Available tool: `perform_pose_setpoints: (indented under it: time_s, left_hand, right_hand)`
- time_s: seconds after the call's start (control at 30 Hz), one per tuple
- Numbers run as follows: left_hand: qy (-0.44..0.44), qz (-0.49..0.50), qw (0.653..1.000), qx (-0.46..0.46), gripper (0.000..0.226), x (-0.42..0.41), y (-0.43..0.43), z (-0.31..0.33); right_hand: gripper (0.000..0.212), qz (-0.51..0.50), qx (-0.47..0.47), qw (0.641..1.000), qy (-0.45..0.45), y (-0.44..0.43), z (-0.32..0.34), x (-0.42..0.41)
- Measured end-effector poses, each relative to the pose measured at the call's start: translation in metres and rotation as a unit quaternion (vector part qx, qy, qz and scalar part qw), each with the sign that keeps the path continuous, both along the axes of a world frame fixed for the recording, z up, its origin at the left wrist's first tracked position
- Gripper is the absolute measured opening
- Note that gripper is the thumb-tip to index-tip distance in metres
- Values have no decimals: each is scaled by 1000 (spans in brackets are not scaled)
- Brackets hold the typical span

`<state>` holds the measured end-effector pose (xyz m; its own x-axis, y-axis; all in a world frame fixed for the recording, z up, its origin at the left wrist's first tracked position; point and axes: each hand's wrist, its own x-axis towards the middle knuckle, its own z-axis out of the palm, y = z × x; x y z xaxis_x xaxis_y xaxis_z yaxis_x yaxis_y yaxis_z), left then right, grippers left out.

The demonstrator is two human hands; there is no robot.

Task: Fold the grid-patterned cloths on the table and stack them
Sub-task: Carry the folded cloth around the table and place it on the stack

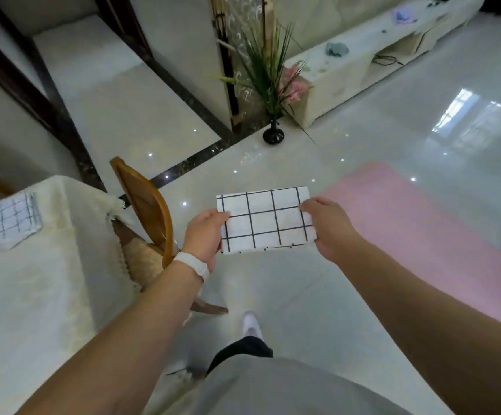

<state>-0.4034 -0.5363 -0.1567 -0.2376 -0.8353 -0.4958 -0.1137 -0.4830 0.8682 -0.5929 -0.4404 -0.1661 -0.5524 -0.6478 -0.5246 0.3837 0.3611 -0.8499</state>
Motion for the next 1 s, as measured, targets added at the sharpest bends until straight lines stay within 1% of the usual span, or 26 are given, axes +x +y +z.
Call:
perform_pose_setpoints:
  time_s: [0.1, 0.13, 0.27, 0.4, 0.5, 0.63, 0.73, 0.83, 0.87, 0.97, 1.0]
  left_hand:
    - [-8, 27, 1000, -4, 5, -7, -31, -7]
    - [-11, 32, 999, -1, 7, -10, -43, -11]
    - [13, 36, 999, 9, 7, -34, -101, -20]
    - [26, 45, 999, 5, 12, -61, -170, -17]
    - [28, 48, 998, 9, 7, -70, -226, -11]
    - [32, 52, 998, 10, 19, -77, -291, -5]
    - [39, 81, 996, 10, 20, -77, -331, 0]
    - [27, 106, 994, 3, 32, -73, -366, 2]
    - [25, 118, 993, 0, 32, -70, -378, 0]
    - [17, 155, 988, -4, 22, -61, -407, -4]
    - [14, 167, 986, -7, 22, -58, -416, -5]
  right_hand:
    - [7, 3, 0, 1000, -10, -42, -2, -12]
    - [5, 3, -3, 1000, -14, -57, -4, -16]
    - [6, 8, 8, 1000, -9, -120, -10, -36]
    - [7, 2, 17, 1000, -4, -189, -6, -60]
    - [9, 18, 12, 1000, 9, -245, 6, -73]
    - [9, 33, 3, 999, 27, -307, 21, -83]
    - [6, 55, -1, 998, 31, -346, 27, -83]
    - [7, 82, -6, 996, 28, -384, 33, -81]
    - [8, 87, -9, 996, 25, -398, 35, -81]
    - [11, 125, -12, 992, 13, -441, 35, -77]
    - [14, 141, -10, 990, 8, -456, 33, -76]
